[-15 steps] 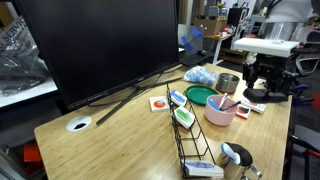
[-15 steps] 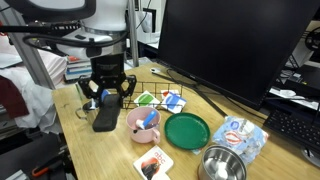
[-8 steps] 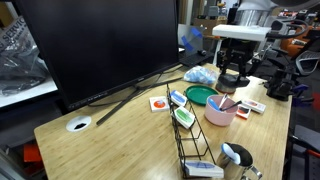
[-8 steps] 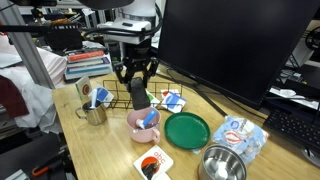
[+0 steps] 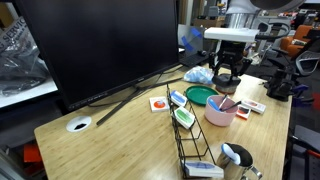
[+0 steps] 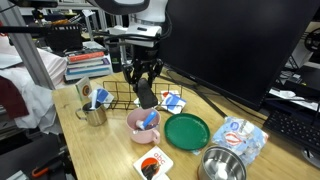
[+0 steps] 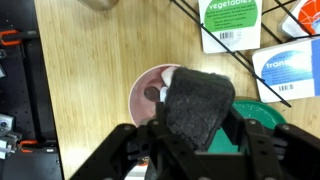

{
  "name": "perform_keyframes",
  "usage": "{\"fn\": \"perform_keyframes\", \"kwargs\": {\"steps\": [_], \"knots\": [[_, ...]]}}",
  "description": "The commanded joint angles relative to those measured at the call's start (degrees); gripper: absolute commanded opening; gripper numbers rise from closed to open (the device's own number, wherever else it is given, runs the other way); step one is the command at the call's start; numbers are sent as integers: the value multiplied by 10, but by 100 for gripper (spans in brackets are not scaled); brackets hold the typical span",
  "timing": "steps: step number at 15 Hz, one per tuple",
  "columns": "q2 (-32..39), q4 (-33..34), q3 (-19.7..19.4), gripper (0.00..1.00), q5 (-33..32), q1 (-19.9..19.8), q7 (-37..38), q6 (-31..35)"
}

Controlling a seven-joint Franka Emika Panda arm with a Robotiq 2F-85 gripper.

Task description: Move the black object from the right from the left

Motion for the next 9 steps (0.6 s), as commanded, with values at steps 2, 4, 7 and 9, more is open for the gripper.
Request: {"fn": "perform_keyframes", "kwargs": {"steps": [2,4,7,9], "knots": [[0,1,5,32,0,-5,0,-1],[6,18,12,32,-22,0,-2,13],[26,61,32,32,-48,16,-12,33],[41,89,47,32,-48,31,-28,45]]}}
